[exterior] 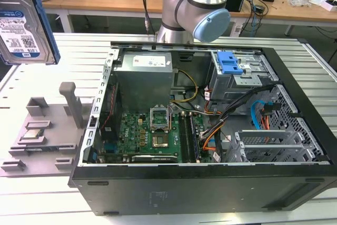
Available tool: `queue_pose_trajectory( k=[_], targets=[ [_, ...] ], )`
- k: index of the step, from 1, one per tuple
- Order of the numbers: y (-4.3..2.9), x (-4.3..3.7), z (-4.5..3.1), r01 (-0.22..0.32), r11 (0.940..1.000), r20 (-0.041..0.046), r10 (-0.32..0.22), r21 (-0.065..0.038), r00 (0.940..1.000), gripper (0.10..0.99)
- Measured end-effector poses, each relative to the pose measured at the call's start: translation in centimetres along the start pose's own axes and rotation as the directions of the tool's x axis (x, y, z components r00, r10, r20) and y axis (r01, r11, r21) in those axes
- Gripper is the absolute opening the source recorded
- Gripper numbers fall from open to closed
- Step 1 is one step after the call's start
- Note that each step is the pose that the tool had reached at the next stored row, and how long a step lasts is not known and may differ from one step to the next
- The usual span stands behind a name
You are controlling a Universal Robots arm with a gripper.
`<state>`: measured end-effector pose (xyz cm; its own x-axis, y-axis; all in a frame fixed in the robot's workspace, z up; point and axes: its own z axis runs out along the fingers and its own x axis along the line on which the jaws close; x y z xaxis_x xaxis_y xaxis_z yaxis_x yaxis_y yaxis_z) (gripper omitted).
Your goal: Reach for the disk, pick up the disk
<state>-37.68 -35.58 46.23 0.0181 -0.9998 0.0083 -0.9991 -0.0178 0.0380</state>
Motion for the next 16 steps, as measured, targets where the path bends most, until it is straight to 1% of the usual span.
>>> queue_pose_trajectory(
  k=[3,5,6,7,8,13,16],
  targets=[
    [0.03,-0.01,-0.94,0.0,1.0,0.0,0.0,0.0,1.0,0.369],
    [0.05,-0.01,-1.42,0.0,1.0,-0.0001,0.0,0.0,1.0,0.369],
    [0.07,-0.01,-1.81,0.0,1.0,0.0,0.0,0.0,1.0,0.369],
    [0.12,-0.02,-3.17,0.0,1.0,0.0,0.0,0.0,1.0,0.369],
    [0.15,-0.02,-4.3,0.0,1.0,-0.0001,0.0,0.0,1.0,0.369],
    [0.14,-0.02,-4.39,0.0,1.0,-0.0001,0.0,0.0,1.0,0.369],
    [-0.3,-0.01,-4.4,0.0,1.0,-0.0001,0.0,0.0,1.0,0.369]
  ],
)
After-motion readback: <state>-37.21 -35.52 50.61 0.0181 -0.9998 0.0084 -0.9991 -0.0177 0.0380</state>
